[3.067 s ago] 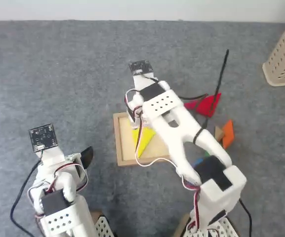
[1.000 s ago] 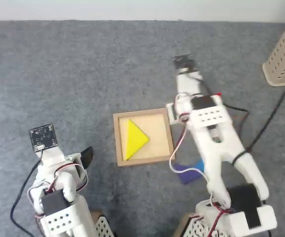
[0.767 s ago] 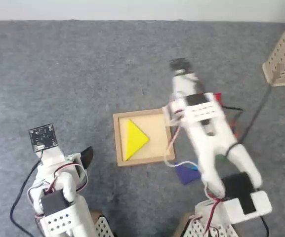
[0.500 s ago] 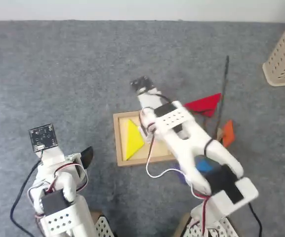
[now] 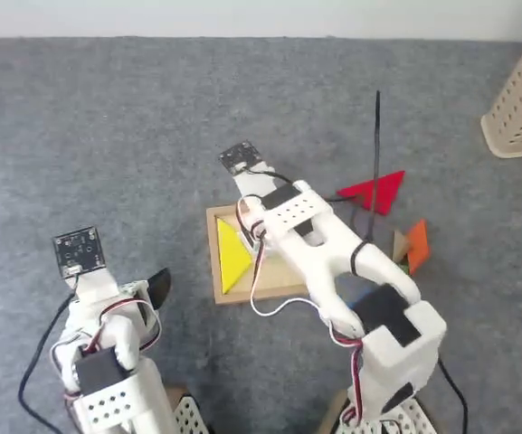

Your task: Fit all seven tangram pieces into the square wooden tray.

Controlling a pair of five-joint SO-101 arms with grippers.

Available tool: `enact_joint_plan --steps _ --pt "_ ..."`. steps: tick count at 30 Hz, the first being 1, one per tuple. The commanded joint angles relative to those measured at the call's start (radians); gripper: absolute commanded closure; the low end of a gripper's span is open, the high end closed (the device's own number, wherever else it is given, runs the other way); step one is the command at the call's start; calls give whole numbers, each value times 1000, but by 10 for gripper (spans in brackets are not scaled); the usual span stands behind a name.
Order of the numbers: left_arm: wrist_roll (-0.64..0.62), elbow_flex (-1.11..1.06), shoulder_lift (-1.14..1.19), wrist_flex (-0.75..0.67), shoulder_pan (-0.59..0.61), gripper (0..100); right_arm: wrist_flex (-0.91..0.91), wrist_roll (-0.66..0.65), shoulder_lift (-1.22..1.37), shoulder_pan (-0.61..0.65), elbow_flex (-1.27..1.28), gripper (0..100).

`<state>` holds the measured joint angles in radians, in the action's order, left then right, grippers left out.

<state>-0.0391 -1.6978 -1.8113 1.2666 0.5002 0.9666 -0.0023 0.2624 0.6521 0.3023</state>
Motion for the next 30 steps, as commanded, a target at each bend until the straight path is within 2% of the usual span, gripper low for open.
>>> enact_joint_plan --steps 1,5,15,20,26,30 --pt "2 13 -12 -2 -2 646 -24 -11 19 39 -84 868" --pt "2 13 -12 -2 -2 646 -13 -11 15 22 -94 868" --pt "2 13 -12 -2 -2 646 5 38 -220 -153 48 868" --pt "2 13 -12 -2 -2 646 1 34 -170 -202 52 857" --pt "2 13 -12 -2 -2 646 -15 31 -84 -202 52 762" --pt "2 13 -12 -2 -2 646 -15 31 -47 -203 52 791"
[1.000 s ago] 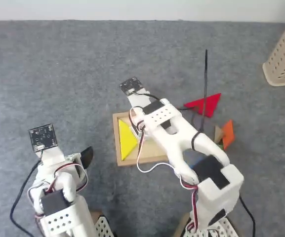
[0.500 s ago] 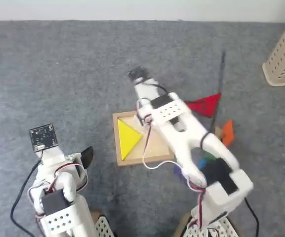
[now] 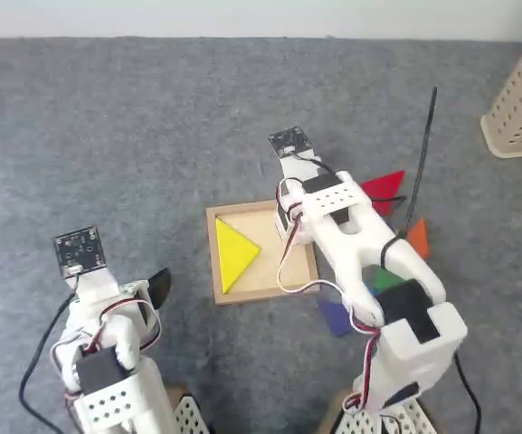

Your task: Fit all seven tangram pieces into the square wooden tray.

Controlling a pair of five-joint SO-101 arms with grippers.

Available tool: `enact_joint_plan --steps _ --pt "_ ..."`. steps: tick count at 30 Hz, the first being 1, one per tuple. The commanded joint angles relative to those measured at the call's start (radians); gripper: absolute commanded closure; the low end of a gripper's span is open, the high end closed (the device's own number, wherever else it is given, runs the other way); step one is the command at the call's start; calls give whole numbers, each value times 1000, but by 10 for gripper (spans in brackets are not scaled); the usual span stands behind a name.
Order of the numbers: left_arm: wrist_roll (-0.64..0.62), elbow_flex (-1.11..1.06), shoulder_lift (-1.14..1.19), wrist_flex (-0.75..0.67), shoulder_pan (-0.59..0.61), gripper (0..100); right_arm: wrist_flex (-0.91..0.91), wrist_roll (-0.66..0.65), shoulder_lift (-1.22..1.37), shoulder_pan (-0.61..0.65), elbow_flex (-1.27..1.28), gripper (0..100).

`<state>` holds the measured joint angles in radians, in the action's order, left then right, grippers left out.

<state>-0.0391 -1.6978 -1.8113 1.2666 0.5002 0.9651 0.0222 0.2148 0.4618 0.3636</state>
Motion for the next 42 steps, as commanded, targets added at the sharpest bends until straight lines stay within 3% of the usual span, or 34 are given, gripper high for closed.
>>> enact_joint_plan --steps 1,8,14,21,29,36,42 --pt "2 13 -12 -2 -2 646 -13 6 2 -15 -9 813" --pt "2 13 -12 -2 -2 646 -5 14 2 -101 -3 994" --pt "2 13 -12 -2 -2 646 25 15 -1 -200 9 990" --pt "2 13 -12 -2 -2 646 67 15 -56 -197 5 987" --pt "2 13 -12 -2 -2 646 165 48 -291 -197 8 840" --pt "2 13 -12 -2 -2 646 87 51 -311 -266 -26 811" --pt "2 13 -12 -2 -2 646 70 269 -53 -321 -241 810"
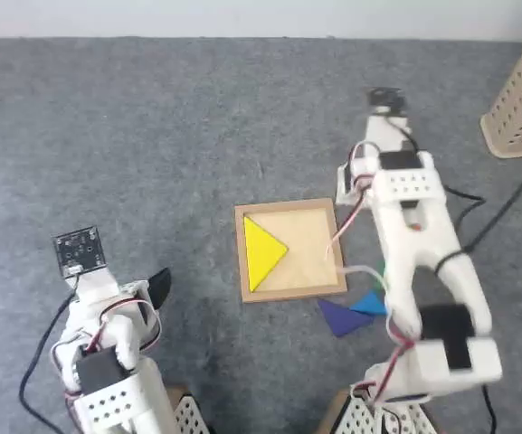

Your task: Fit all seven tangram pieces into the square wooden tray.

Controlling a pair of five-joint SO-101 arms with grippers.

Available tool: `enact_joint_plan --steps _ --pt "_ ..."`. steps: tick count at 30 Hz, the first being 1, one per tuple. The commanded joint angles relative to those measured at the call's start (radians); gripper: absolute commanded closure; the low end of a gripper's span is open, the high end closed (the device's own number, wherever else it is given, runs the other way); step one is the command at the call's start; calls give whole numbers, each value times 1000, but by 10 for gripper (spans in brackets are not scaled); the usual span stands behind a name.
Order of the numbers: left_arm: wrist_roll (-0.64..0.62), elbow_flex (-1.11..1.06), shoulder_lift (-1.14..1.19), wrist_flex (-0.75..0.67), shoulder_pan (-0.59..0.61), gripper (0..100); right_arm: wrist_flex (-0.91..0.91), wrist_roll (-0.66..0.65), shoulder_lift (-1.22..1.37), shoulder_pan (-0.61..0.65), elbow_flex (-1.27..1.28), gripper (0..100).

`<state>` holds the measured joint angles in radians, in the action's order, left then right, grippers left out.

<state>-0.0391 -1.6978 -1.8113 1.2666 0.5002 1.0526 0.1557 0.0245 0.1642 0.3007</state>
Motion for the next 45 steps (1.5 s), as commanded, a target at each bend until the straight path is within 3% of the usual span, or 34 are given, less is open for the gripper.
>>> enact_joint_plan --steps 1,6,11,14,18,23,37,43,45 --pt "2 13 -12 -2 -2 646 -5 173 188 -21 -221 810" --pt "2 13 -12 -2 -2 646 97 434 420 -12 -476 810" --pt "2 13 -12 -2 -2 646 206 473 585 -56 -729 810" --pt "2 13 -12 -2 -2 646 285 473 644 -94 -845 803" --pt "2 13 -12 -2 -2 646 386 476 662 -113 -953 697" --pt "2 13 -12 -2 -2 646 338 474 667 -107 -977 585" --pt "2 13 -12 -2 -2 646 228 471 869 -113 -982 582" --pt "2 13 -12 -2 -2 646 355 468 869 -131 -980 583" --pt "2 13 -12 -2 -2 646 433 407 868 -130 -982 583"
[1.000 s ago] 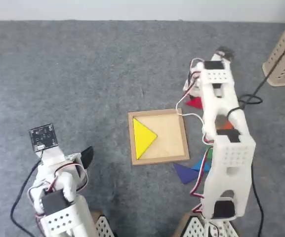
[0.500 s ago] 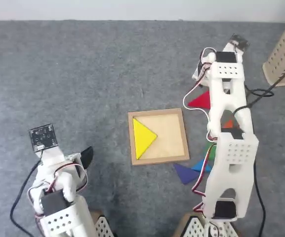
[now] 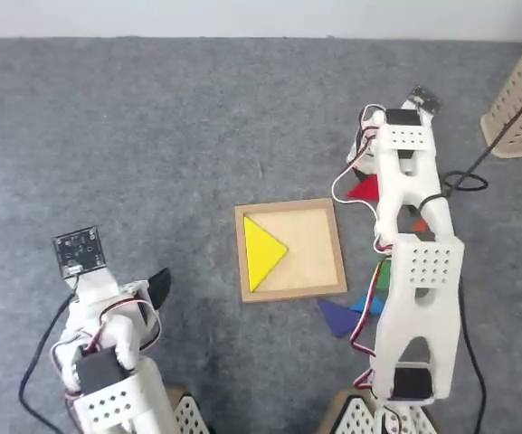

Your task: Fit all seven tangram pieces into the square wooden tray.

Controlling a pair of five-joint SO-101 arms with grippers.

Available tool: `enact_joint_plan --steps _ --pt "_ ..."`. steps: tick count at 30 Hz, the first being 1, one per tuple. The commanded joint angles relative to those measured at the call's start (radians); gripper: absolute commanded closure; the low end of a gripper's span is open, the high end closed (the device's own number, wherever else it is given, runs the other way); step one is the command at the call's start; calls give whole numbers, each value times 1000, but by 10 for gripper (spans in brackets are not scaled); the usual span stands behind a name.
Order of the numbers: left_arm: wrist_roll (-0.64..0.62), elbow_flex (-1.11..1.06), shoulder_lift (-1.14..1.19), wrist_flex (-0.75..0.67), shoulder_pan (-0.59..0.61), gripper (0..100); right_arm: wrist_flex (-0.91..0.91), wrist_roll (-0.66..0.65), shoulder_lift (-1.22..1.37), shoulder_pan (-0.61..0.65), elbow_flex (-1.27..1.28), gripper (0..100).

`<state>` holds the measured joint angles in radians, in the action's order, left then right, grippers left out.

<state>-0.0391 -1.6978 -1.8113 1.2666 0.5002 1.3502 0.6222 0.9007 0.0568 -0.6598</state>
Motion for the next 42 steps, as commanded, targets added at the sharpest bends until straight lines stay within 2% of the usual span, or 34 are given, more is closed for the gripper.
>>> enact_joint_plan --steps 1,7,12,16,24,28,35,42 --pt "2 13 -12 -2 -2 646 171 -97 -8 -19 -21 583" --pt "2 13 -12 -2 -2 646 378 -193 -8 -13 -21 583" --pt "2 13 -12 -2 -2 646 412 -316 -8 -19 -21 619" --pt "2 13 -12 -2 -2 646 404 -523 -53 -16 -21 649" --pt "2 13 -12 -2 -2 646 240 -674 -147 -36 -20 648" --pt "2 13 -12 -2 -2 646 163 -687 -96 -22 -17 650" --pt "2 13 -12 -2 -2 646 131 -689 5 -28 -20 657" --pt "2 13 -12 -2 -2 646 110 -694 5 -27 -21 760"
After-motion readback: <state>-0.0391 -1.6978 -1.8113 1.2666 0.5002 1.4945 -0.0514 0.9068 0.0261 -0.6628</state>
